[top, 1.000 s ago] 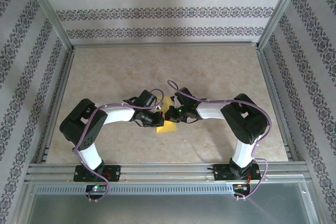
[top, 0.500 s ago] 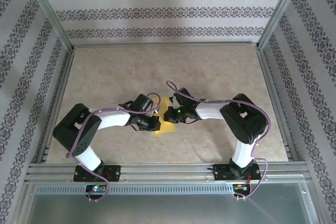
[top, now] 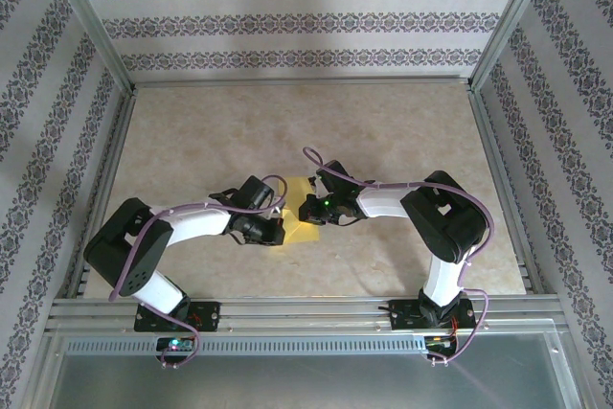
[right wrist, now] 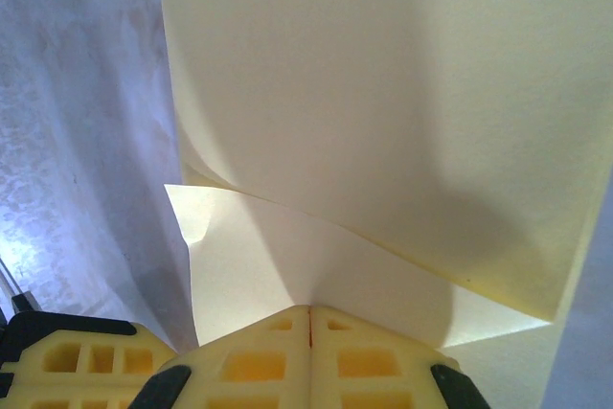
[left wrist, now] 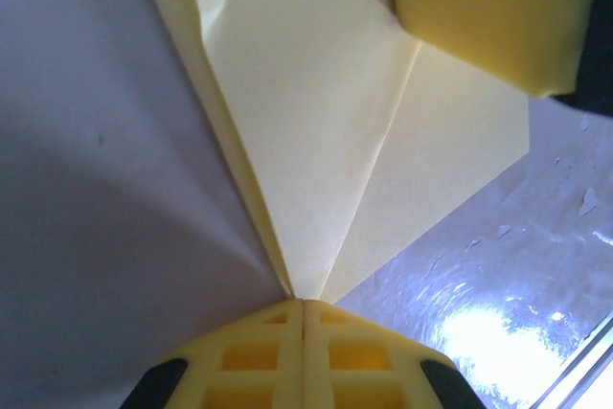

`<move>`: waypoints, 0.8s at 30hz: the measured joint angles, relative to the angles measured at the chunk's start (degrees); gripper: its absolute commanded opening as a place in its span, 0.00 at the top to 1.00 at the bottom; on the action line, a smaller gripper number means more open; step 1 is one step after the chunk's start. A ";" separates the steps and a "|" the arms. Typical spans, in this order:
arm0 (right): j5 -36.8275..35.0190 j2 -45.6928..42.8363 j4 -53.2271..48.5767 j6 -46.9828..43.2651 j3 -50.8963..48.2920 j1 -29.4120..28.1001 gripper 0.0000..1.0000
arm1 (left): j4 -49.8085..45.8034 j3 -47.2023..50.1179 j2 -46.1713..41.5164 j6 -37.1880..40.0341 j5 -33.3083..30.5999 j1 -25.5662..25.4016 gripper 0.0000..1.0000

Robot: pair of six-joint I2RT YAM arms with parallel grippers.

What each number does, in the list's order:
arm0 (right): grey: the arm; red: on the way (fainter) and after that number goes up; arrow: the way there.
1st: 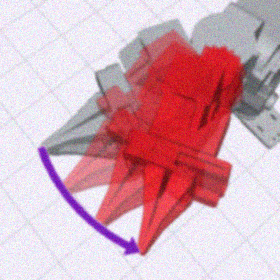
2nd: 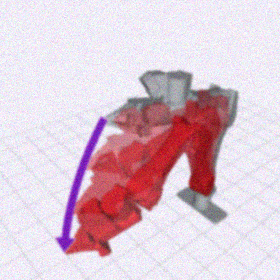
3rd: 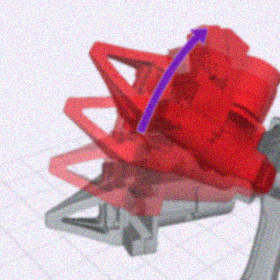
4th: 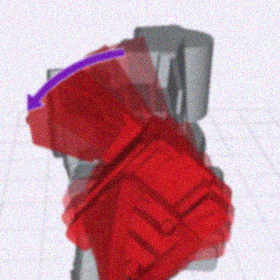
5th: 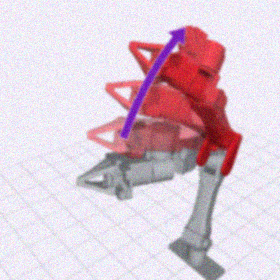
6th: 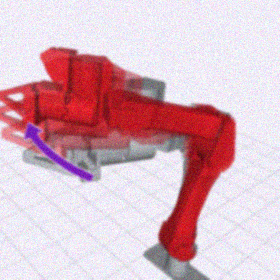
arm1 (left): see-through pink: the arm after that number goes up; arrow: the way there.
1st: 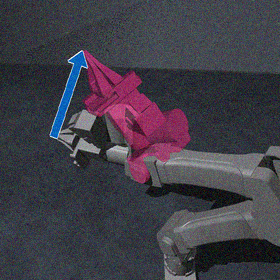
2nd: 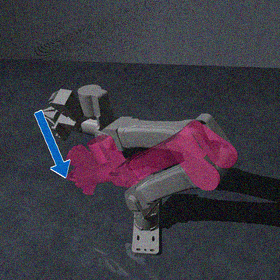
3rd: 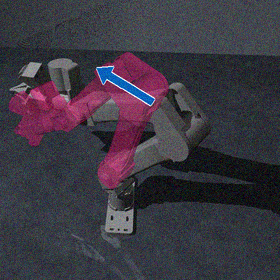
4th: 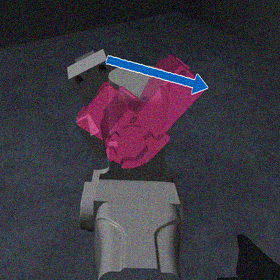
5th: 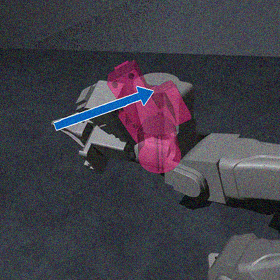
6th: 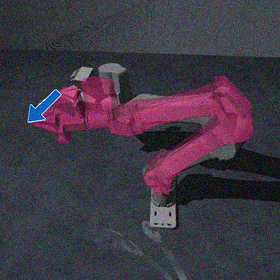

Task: Fold a paper plane with a square sheet of paper (fold left side to right side)
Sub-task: Fold the triangle a second time at the center of the table.

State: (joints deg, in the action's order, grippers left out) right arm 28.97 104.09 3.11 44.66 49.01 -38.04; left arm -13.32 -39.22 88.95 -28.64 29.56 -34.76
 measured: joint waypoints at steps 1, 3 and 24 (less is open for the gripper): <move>0.00 0.00 -0.04 0.00 0.00 0.00 1.00 | -0.35 0.13 -0.35 0.00 -0.09 0.00 1.00; 0.00 0.00 -0.20 0.00 0.15 0.00 1.00 | -1.14 0.61 -1.31 -0.02 -0.24 0.00 1.00; -3.52 -16.48 -2.43 -1.95 -1.25 6.60 0.15 | 13.31 3.74 -7.76 -8.79 3.23 9.07 0.68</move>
State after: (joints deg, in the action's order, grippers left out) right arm 25.45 87.61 0.69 42.72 47.77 -31.44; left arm -0.01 -35.48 81.19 -37.43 32.80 -25.69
